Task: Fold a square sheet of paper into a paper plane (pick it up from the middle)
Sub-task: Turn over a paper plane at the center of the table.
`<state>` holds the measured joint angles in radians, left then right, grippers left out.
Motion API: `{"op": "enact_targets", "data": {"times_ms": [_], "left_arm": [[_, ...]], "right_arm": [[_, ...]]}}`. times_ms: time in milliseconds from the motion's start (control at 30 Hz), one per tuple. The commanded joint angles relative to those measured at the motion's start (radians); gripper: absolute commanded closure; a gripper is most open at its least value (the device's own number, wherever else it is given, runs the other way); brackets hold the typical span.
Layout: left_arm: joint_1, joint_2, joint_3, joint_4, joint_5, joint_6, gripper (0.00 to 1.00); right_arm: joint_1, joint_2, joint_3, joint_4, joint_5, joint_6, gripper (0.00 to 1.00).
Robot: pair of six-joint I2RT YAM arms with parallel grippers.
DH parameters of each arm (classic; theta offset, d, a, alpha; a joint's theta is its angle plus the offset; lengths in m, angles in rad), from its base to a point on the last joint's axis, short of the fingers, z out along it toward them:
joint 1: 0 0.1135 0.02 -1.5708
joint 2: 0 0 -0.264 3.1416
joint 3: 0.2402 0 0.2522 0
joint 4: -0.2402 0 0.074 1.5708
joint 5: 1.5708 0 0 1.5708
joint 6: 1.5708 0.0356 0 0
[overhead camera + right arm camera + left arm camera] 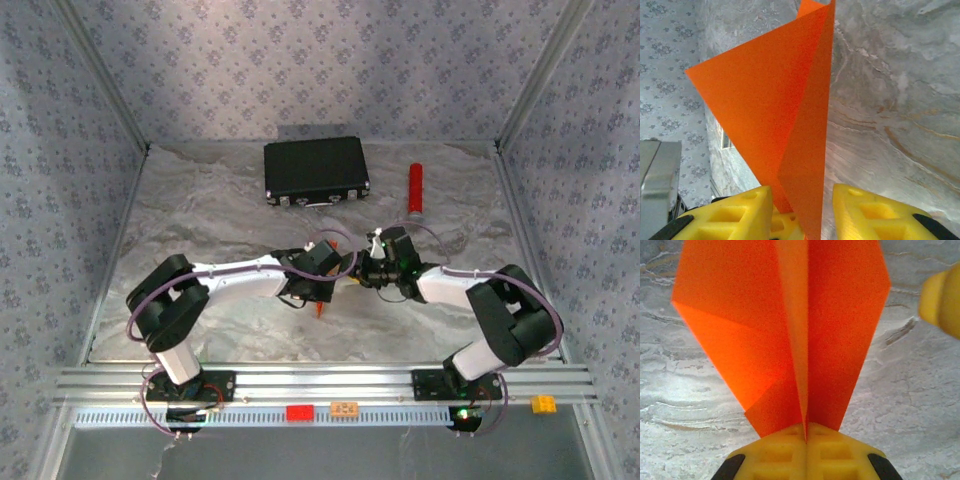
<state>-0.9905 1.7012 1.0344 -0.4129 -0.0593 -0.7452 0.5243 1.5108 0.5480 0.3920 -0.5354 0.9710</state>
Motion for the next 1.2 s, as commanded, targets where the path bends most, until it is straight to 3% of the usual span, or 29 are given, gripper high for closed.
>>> {"op": "enact_targets", "data": {"times_ms": [0, 400, 767, 1167], "left_arm": [[-0.007, -0.031, -0.009, 0.023, 0.016, 0.011, 0.98], [-0.006, -0.029, -0.011, 0.025, 0.021, 0.017, 0.97], [-0.006, -0.038, -0.016, 0.026, 0.021, 0.019, 0.96], [-0.006, -0.045, -0.01, 0.025, 0.03, 0.022, 0.91]], "right_arm": [[0.008, 0.022, 0.038, 0.031, -0.021, 0.02, 0.6], [0.021, 0.075, 0.073, 0.012, -0.033, 0.002, 0.6], [0.023, 0.082, 0.1, -0.152, 0.02, -0.074, 0.78], [0.017, 0.089, 0.102, -0.166, 0.009, -0.084, 0.93]]}}
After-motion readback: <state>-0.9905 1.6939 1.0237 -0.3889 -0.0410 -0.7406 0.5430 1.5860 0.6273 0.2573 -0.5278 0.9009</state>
